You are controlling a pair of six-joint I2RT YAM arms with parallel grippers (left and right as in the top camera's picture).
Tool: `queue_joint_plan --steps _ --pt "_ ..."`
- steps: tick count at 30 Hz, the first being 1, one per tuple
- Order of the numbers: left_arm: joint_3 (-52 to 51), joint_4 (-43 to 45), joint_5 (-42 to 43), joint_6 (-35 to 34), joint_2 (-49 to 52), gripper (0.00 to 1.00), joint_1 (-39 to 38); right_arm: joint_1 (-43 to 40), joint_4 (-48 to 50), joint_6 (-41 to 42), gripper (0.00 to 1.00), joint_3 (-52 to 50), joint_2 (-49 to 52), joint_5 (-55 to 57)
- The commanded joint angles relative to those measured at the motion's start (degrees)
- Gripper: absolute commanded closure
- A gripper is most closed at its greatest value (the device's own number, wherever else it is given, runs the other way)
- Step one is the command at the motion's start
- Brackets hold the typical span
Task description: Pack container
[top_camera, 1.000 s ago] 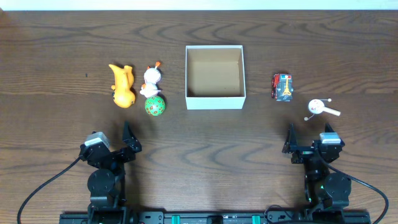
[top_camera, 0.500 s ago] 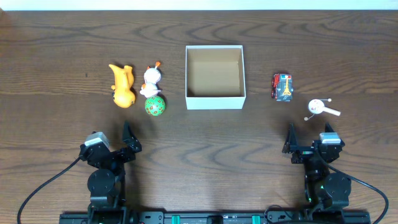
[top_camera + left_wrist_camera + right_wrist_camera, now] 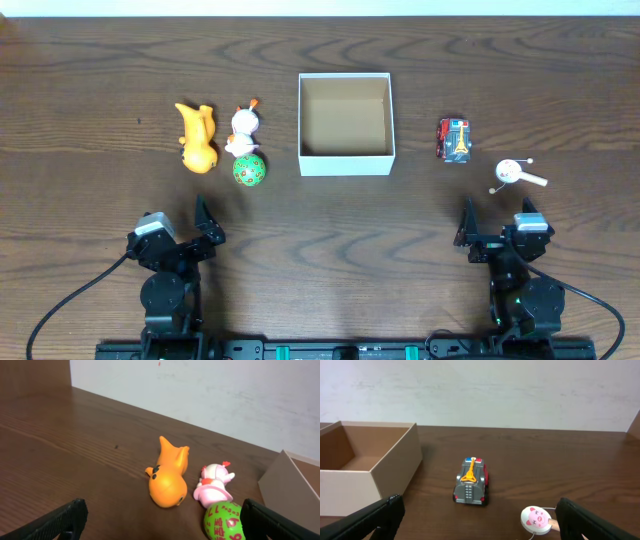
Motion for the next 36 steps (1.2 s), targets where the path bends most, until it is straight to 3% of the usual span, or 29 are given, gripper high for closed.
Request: queue_joint_plan --steps 1,4,7,10,14,19,24,27,31,36 --pt "-1.2 1.9 -2.4 1.6 0.0 0.02 0.3 -0.4 -0.2 0.7 0.01 -0.1 -0.3 -0.2" --pt "-0.8 4.9 0.3 0.8 0.0 0.02 0.3 -0.4 -0.2 0.7 0.01 -0.1 -0.3 -0.2" --pt "0.3 3.3 2.0 -6.6 0.0 0.02 0.3 -0.4 -0.2 0.7 0.01 -0.1 -0.3 -0.2" --pt "2.9 -2.0 5.0 -13.9 0.3 0.02 0.3 -0.4 -0.2 0.7 0.01 -0.1 -0.3 -0.2" --pt "11.4 -12.6 6.4 -18.2 3.8 0.02 0.3 -0.4 -0.2 0.7 0.01 -0.1 -0.3 -0.2" --pt "28.1 -23.5 4.6 -14.3 16.2 0.02 0.3 -0.4 -0.2 0.7 0.01 -0.1 -0.3 -0.2" --pt "43.9 -29.1 2.4 -5.4 34.8 0.02 0.3 -0.4 -0.2 0.7 0.01 -0.1 -0.3 -0.2" --pt "52.1 -29.3 2.3 -0.7 46.7 0.02 0.7 -0.4 -0.2 0.7 0.01 -0.1 -0.3 -0.2" --pt "61.2 -29.2 2.3 -0.1 60.4 0.02 0.9 -0.4 -0.2 0.7 0.01 -0.1 -0.3 -0.2" --pt "64.6 -27.4 2.2 0.1 70.6 0.02 0.9 -0.4 -0.2 0.7 0.01 -0.1 -0.3 -0.2"
